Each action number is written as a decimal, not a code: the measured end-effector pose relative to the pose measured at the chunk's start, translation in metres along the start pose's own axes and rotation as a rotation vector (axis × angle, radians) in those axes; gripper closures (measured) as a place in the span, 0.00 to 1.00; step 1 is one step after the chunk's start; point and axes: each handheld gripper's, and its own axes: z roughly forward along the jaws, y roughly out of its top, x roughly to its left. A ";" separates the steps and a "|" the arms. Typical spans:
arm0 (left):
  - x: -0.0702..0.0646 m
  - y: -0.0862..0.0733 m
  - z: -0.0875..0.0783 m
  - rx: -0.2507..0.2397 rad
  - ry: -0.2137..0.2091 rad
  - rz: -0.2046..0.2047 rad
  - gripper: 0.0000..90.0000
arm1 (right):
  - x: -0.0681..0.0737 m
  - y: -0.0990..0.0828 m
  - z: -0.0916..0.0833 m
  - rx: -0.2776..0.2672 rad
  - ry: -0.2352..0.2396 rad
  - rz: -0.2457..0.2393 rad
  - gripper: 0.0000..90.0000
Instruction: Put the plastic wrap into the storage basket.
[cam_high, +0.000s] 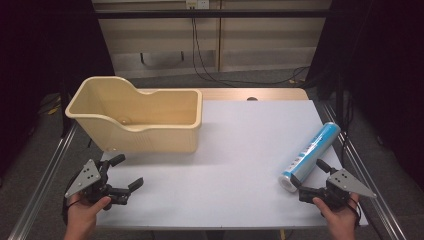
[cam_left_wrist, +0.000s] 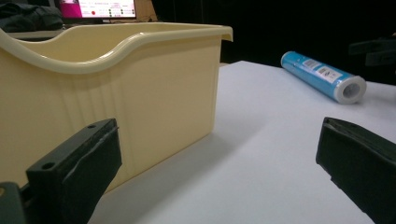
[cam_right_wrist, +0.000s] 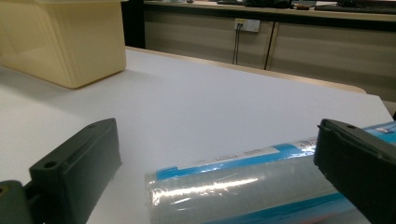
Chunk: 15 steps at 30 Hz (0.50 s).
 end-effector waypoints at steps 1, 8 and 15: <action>0.000 0.000 0.000 0.000 -0.006 -0.001 0.00 | 0.001 0.000 0.000 0.000 0.002 0.005 0.00; 0.000 -0.001 0.003 0.008 -0.015 0.004 0.00 | 0.001 0.003 0.003 0.019 -0.017 0.010 0.00; -0.001 -0.003 0.006 0.029 -0.024 0.013 0.00 | -0.004 0.005 0.012 0.082 -0.068 0.034 0.01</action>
